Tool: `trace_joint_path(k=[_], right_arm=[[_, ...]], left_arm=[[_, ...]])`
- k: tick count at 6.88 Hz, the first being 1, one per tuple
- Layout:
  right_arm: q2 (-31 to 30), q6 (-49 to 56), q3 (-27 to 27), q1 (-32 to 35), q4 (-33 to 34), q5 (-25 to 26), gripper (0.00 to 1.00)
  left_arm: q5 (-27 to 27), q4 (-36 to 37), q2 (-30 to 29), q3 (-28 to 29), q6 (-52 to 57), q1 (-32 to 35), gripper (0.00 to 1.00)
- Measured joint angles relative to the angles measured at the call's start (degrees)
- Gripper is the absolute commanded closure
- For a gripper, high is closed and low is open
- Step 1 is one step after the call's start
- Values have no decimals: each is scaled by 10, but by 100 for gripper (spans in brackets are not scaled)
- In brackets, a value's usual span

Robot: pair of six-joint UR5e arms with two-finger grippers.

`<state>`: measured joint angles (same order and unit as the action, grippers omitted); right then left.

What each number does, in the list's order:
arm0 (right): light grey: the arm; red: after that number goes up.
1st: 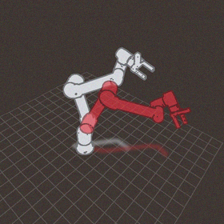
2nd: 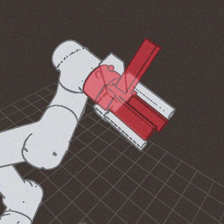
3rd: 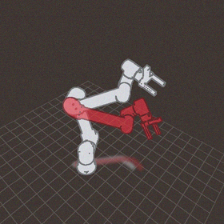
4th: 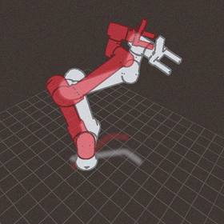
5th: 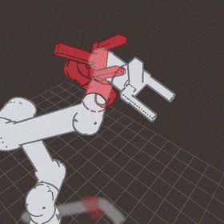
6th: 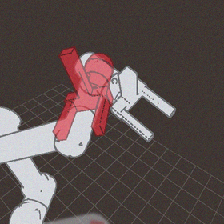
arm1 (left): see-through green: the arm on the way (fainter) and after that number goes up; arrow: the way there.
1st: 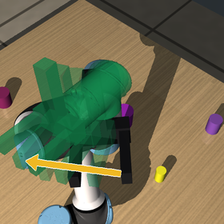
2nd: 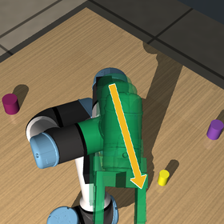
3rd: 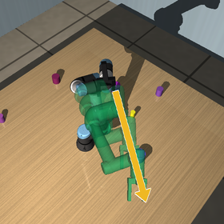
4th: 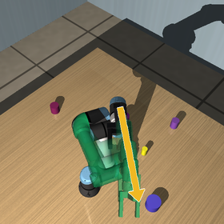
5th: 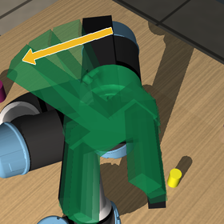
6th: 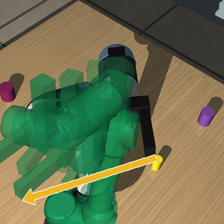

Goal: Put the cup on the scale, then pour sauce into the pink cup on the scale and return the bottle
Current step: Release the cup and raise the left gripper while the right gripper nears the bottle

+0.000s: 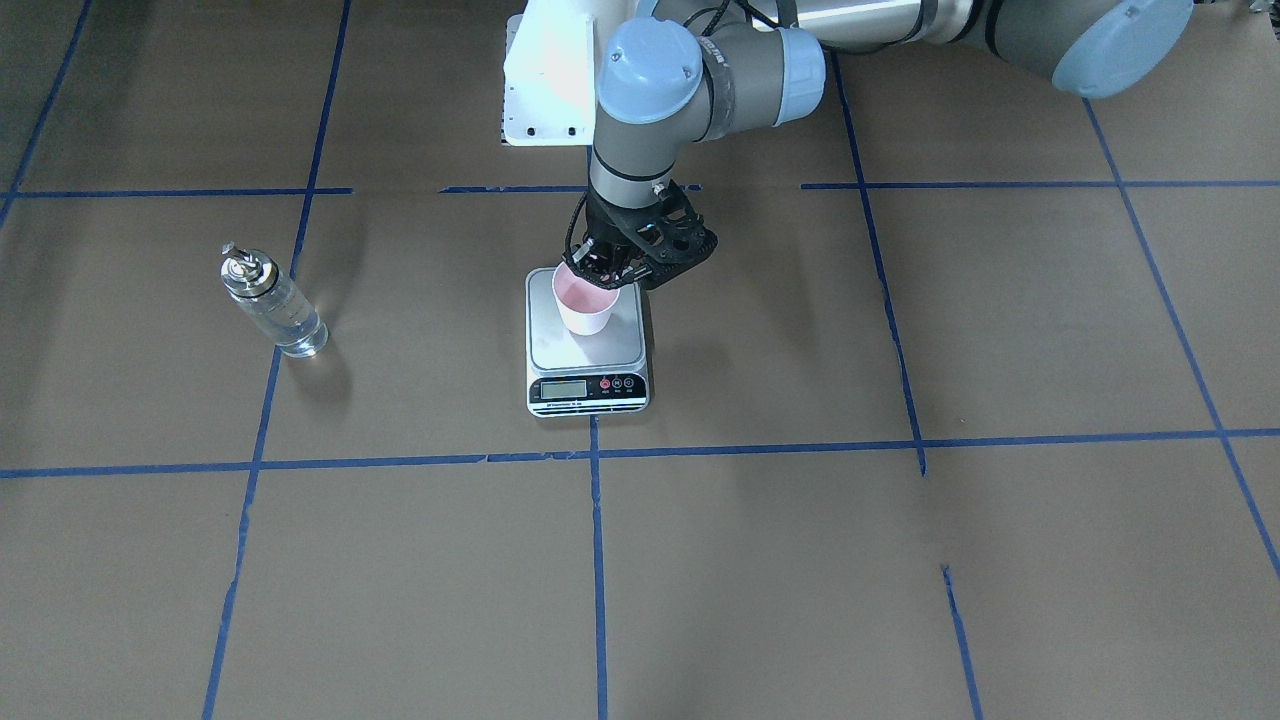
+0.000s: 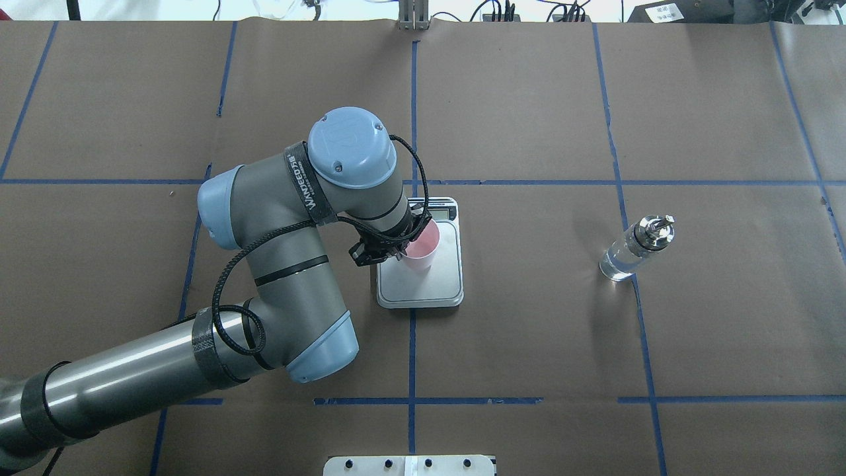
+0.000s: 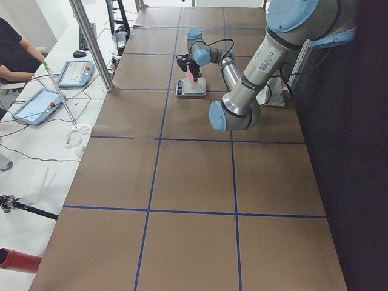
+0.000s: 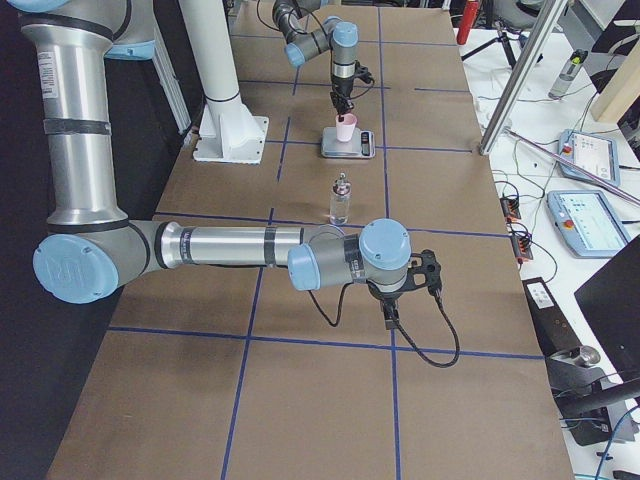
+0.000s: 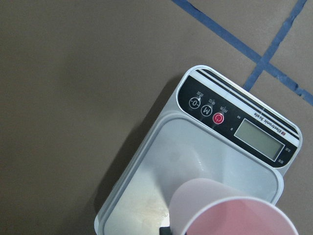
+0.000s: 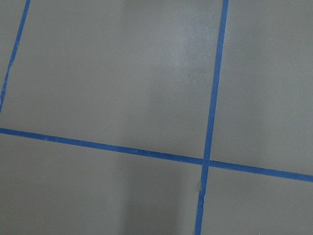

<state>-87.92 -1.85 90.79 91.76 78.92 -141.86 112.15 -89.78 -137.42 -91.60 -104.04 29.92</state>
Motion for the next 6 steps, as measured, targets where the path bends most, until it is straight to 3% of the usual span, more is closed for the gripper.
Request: trace_joint_path(k=[4,6], right_arm=[[4,-1,21,0,17,0,0],[1,-1,122,-2,136,6,0]], left_arm=[[-1,9,6,-35,15,9,0],[1,78,8,-102,63,24,0]])
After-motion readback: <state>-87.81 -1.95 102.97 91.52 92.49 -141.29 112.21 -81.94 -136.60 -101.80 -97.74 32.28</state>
